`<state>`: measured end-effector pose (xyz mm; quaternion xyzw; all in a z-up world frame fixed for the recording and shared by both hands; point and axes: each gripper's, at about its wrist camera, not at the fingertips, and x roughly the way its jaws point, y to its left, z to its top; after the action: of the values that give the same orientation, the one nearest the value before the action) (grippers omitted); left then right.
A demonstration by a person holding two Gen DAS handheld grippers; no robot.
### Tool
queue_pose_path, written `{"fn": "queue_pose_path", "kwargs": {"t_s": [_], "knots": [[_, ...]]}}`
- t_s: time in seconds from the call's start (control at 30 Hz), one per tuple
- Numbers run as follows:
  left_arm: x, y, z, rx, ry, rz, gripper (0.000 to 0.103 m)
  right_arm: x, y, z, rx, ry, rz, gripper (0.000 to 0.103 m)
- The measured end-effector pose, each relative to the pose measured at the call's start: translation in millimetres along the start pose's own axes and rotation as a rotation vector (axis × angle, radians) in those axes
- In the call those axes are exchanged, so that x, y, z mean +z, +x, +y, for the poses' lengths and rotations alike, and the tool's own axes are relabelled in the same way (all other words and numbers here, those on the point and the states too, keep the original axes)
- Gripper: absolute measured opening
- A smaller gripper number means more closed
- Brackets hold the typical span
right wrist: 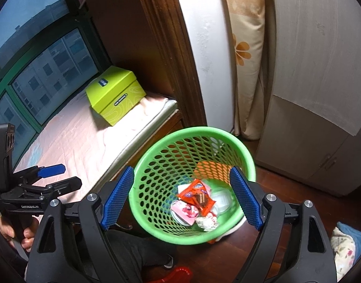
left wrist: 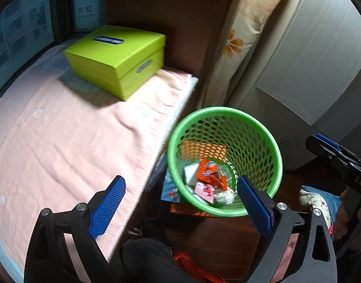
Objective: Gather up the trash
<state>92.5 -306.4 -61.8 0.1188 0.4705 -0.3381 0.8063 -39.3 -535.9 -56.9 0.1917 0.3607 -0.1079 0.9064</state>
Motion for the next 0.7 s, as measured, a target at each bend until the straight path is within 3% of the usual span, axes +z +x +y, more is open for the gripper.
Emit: {"fn": "queue_pose_path", "kwargs": {"t_s": [0.7], "knots": [[-38,-97,116,0.256,-0.181,-0.160,0.095,-2,9,130,0.143,-0.119,-0.018,0.090]]}}
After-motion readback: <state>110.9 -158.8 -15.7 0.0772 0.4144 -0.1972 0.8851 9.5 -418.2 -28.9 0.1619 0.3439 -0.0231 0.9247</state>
